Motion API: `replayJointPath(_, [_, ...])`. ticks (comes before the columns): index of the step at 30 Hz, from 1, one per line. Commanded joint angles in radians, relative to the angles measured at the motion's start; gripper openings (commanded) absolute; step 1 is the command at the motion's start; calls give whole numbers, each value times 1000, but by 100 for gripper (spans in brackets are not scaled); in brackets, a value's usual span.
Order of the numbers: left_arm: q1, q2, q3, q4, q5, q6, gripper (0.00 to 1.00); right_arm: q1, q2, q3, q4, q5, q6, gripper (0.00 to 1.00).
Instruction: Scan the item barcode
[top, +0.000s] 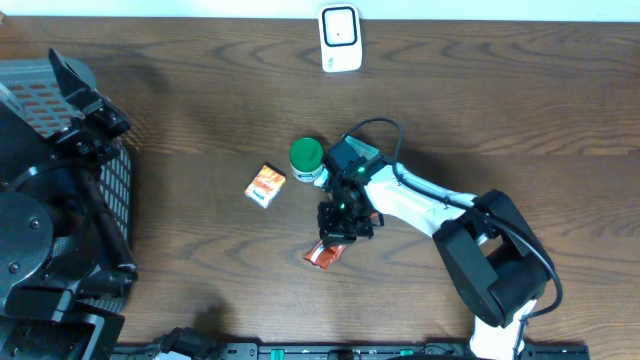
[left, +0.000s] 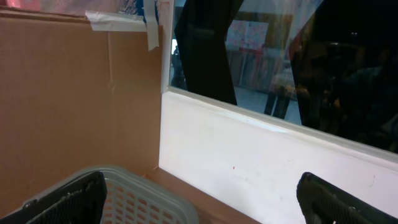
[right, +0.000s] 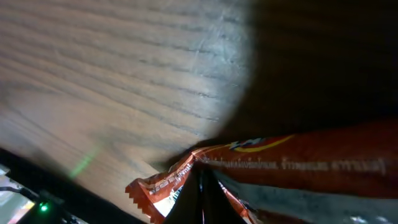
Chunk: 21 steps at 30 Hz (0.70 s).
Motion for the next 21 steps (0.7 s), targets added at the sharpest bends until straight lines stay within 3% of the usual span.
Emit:
replayJointPath(1, [5,2,4,0,-3,-13,98,15,38,-6,0,84,-13,1])
replayJointPath(7, [5,2,4,0,-3,-13,98,-8,-35,90,-118,39,-58,2])
replayJointPath(10, [5,2,4,0,-3,-13,98,-25,-99,163,-240,45,-45,33])
replayJointPath(11, [5,3,4,0,-3,-13,98,-31,-124,177,-278,65,-15,50])
replayJointPath(12, [5,3,4,0,-3,-14,98,-37,-149,179,-313,102,55,69])
replayJointPath(14, [5,5,4,0,-2,-17,98,-50,-186,167,-381,177,231,88])
replayJointPath(17, [5,7,4,0,-2,-18,98,-61,-210,121,-395,203,375,99])
replayJointPath(21, [5,8,4,0,-2,-17,98,-60,-205,2,-270,203,535,96])
